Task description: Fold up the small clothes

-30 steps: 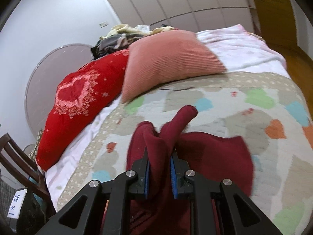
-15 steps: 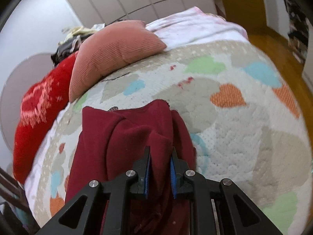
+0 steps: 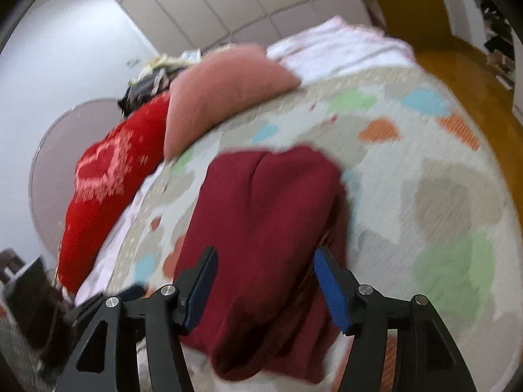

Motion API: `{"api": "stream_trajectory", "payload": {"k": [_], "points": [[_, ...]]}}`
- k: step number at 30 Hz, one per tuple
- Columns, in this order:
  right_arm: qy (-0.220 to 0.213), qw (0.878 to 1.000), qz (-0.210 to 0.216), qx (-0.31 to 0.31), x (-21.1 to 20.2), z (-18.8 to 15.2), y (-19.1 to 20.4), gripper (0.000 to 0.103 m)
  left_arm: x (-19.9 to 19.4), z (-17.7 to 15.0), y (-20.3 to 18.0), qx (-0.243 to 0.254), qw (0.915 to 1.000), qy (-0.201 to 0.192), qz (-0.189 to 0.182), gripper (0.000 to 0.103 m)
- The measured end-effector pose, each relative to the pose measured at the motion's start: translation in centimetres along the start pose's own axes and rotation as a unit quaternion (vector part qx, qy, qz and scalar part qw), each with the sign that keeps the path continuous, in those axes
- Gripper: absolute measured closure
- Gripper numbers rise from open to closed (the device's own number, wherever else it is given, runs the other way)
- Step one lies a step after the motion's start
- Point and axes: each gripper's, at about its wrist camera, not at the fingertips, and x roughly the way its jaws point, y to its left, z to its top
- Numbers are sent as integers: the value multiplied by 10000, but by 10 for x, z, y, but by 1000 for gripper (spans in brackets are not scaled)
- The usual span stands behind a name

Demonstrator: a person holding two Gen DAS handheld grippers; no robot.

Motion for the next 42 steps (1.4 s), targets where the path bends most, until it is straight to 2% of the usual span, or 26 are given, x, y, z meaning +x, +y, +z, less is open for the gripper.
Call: {"api": "stream_trajectory", "payload": {"k": [2,3,4,8,12,15,19,22,25,29,33,37,42], "points": [[215,9997,-79,-50,13,-8,4,59,7,-6,-9,-28,9999,135,31,41],[217,9993,-234,-198,15,-12,8,74,10,-7,-12,19,9998,182,48,41],[161,9972,-516,-511,14,-16,14,83,10,-11,-16,70,9998,189,48,41],[144,9940,-715,-814,1,-22,8,85,16,-19,-24,226,9993,309,22,41],[404,9909,-1015,-781,21,-37,-7,85,27,-27,-25,227,9989,368,166,41],[238,9927,-937,-723,9,-37,-5,85,17,-23,-22,178,9992,338,124,41],[-161,9960,-771,-416,-23,-26,-3,83,-3,-9,-18,221,9994,-44,275,41],[-503,9941,-752,-605,-32,-15,13,83,0,13,-17,207,9992,-110,338,41],[-560,9934,-703,-709,-15,-1,25,83,17,36,-16,208,9987,-123,441,41],[-541,9934,-801,-621,22,14,22,83,52,59,-6,16,9981,-41,609,41],[-462,9898,-1239,-528,55,24,2,83,77,64,-3,6,9979,112,646,41],[-530,9924,-1072,-290,66,28,-19,83,83,63,-3,25,9980,58,633,40],[-443,9924,-1104,-303,63,31,-15,83,79,62,-5,40,9976,65,693,40]]}}
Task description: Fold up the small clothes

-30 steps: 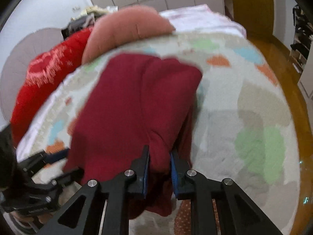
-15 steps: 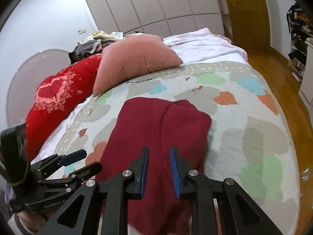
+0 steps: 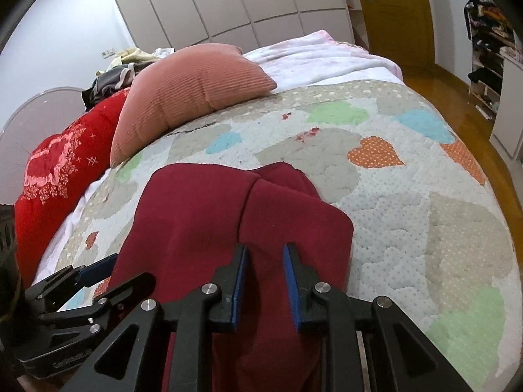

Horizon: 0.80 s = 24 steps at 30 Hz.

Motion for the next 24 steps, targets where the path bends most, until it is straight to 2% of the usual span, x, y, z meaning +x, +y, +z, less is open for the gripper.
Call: {"api": "stream_trajectory", "payload": {"k": [3,9,12,15,17,24], "points": [[-8,10000,28,26,-22,-1,8,81,-4,-1,0,1,10000,10,31,40],[-109,9992,-57,-391,-63,-26,25,79,-12,-6,0,-21,10000,16,56,40],[-29,9991,-159,-388,-63,-38,19,79,-14,-9,-1,-26,10000,12,57,40],[254,9978,-419,-445,-43,-53,10,77,-15,-11,-3,-38,10000,43,54,40],[180,9985,-377,-363,-38,-58,4,73,-17,-13,-3,-25,10000,33,60,40],[213,9996,-161,-88,-49,-54,0,71,-26,-19,3,-101,9999,47,-18,40]]}}
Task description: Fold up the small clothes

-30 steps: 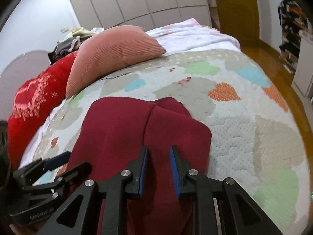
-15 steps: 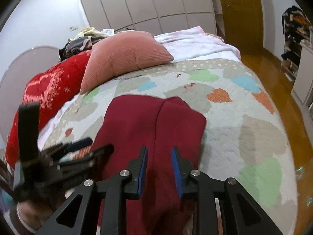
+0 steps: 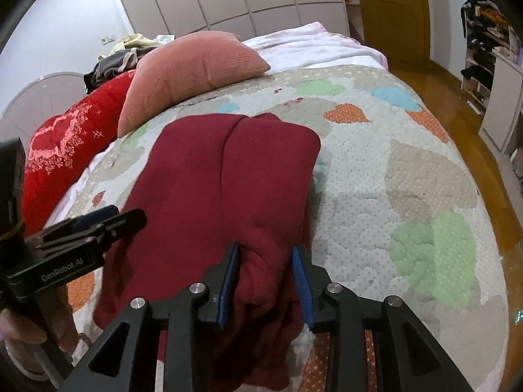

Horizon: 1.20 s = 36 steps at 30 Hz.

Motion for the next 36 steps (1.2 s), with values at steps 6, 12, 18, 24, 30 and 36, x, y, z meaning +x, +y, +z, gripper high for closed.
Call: {"api": "stream_trajectory", "payload": {"k": [6,12,18,24,30,36], "points": [[-420,9984,221,311,-23,5,-2,52,-9,-3,4,-61,10000,-3,-24,40],[-335,9985,257,348,-19,12,-4,38,-15,-10,20,-345,9979,23,-547,40],[-151,9968,420,666,7,14,-23,33,-7,-14,33,-595,9944,82,-865,32],[-20,9913,993,861,35,17,-33,31,9,-10,27,-548,9935,102,-992,28],[-47,9875,1274,923,52,22,-34,23,22,-7,24,-547,9923,134,-1100,24],[-27,9857,1456,854,61,27,-34,18,31,-2,23,-579,9914,136,-1168,24]]}}
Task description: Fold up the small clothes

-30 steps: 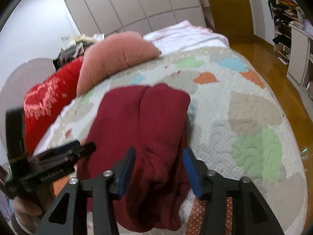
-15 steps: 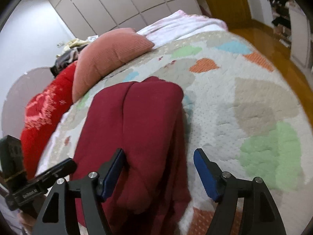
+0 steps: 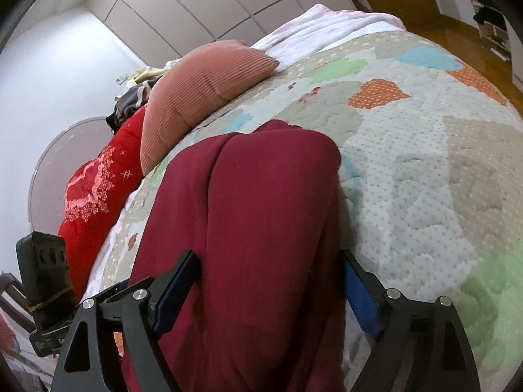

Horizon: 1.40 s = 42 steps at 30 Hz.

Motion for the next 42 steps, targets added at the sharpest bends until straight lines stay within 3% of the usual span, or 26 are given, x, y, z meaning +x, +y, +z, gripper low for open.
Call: {"api": "stream_trajectory", "payload": {"k": [3,5,7,10,16,22,24,27,30,32,34,38,42], "points": [[28,10000,45,-78,3,1,1,18,1,0,0,-62,10000,-6,-16,24],[37,9999,7,-127,3,2,3,32,1,-1,-4,42,10000,-19,-7,26],[3,9998,10,-184,0,0,8,46,-1,-2,-10,183,9998,-39,11,38],[-102,9996,-73,-268,-12,-2,19,58,-12,-3,-16,356,9993,-104,68,50],[-124,9992,208,-326,-54,-11,50,60,-64,-25,-25,423,9990,2,-118,52],[96,9986,310,-416,-89,-66,68,60,-93,-84,-33,349,9992,200,64,52],[249,9986,131,-448,-83,-79,66,57,-85,-95,-33,347,9986,250,302,51],[435,9961,-617,-466,-71,-87,61,52,-85,-99,-32,318,9988,118,346,50],[62,9976,-562,-395,-101,-84,66,51,-97,-98,-31,227,9987,73,460,50],[-321,9959,-539,-659,-128,-85,79,51,-104,-96,-31,251,9975,-96,660,50],[-387,9927,-513,-1025,-141,-92,96,52,-111,-97,-34,300,9957,-220,846,50],[-69,9821,-515,-1812,-131,-117,127,59,-117,-103,-39,389,9937,-265,1014,50],[357,9740,-1299,-1823,-88,-138,106,63,-129,-110,-43,495,9908,-409,1189,50]]}}
